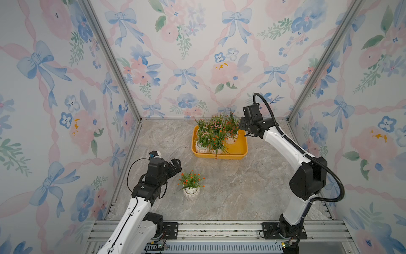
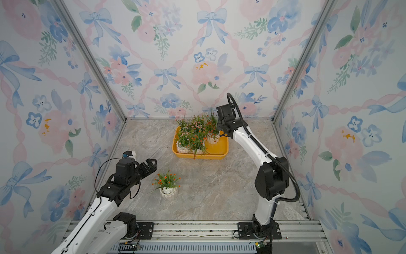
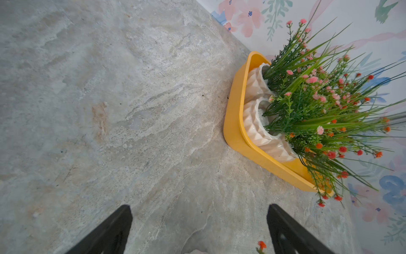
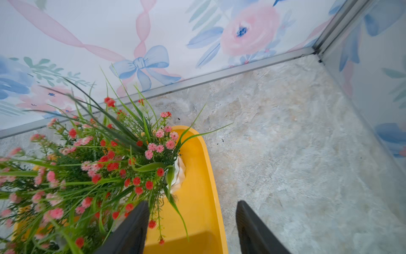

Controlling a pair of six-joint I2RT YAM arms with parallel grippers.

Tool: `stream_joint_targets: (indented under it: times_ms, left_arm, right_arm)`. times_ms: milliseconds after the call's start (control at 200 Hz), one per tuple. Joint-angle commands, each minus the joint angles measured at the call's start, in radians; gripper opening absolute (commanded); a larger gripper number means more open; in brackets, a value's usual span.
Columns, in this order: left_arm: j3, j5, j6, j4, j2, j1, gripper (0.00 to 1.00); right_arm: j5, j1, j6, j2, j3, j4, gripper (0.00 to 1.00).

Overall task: Put the potted gypsophila into the storage box
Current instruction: Place the baby's breath potted plant at the storage box, then move the baby's breath potted plant to the center of the board.

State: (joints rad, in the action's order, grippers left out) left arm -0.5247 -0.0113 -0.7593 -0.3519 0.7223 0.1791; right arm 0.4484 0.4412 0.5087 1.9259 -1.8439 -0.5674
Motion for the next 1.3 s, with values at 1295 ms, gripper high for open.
stream_joint_targets:
  times_ms: [1295]
  left_arm:
    - [0.072,-0.059,-0.195,-0.467,0.135,0.227,0.83]
  right_arm:
    - [0.246,0.021,0.143,-0.669,0.598,-0.117,0.71]
